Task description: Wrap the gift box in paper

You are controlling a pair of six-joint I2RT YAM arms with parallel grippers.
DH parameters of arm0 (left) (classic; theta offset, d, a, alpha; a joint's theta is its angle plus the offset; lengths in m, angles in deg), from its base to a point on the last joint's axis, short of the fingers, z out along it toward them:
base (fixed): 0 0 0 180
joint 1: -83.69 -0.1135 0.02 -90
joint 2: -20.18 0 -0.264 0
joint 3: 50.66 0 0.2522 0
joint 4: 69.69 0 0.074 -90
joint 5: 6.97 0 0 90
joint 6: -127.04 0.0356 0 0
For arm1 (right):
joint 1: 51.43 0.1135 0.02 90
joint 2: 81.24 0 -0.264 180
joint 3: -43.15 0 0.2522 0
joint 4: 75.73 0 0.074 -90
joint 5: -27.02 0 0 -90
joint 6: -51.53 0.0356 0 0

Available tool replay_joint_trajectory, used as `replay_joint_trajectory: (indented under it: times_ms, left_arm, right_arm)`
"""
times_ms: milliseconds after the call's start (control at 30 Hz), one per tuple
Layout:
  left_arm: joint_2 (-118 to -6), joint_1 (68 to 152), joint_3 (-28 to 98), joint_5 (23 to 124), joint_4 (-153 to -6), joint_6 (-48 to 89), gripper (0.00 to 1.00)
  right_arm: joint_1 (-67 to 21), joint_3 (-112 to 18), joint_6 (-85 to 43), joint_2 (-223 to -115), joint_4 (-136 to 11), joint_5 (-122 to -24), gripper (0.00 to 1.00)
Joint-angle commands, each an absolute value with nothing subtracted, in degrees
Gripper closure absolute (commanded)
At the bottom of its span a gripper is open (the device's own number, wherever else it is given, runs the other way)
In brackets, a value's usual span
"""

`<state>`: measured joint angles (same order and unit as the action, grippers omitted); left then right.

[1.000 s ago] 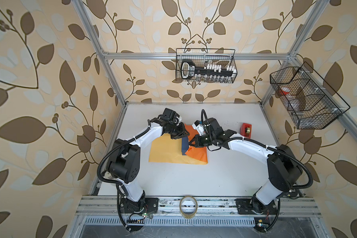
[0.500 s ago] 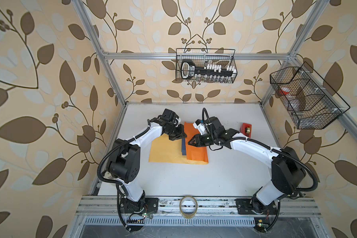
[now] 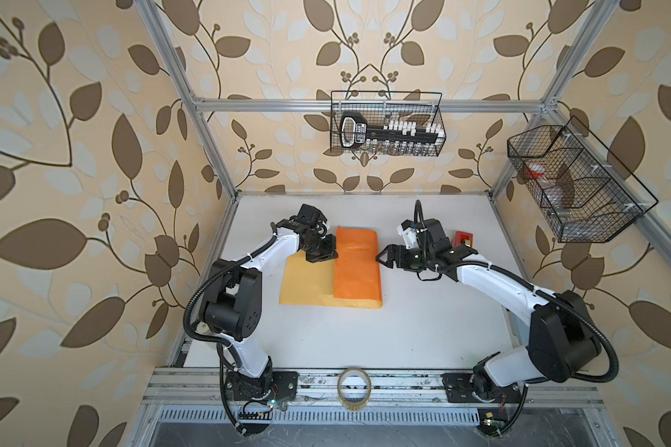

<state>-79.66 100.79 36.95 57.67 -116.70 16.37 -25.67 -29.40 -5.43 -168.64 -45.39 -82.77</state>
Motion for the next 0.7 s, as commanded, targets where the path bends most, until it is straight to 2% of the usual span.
replay_joint_trajectory:
  times_ms: [0, 400, 667]
  left_arm:
    - [-80.8, 101.0, 38.6, 60.6, -118.7, 19.1, 1.0]
    - [-85.5, 103.5, 38.7, 61.9, -118.8, 19.8, 1.0]
    - [-86.2, 104.0, 39.0, 61.9, -118.9, 19.6, 1.0]
  right_arm:
    - [-24.4, -30.2, -4.4, -171.4, -47.0, -81.0, 0.07]
    - [-20.7, -32.2, -1.3, -179.8, -50.6, -82.7, 0.13]
    - [-18.5, -31.6, -0.9, -181.8, -51.9, -81.5, 0.13]
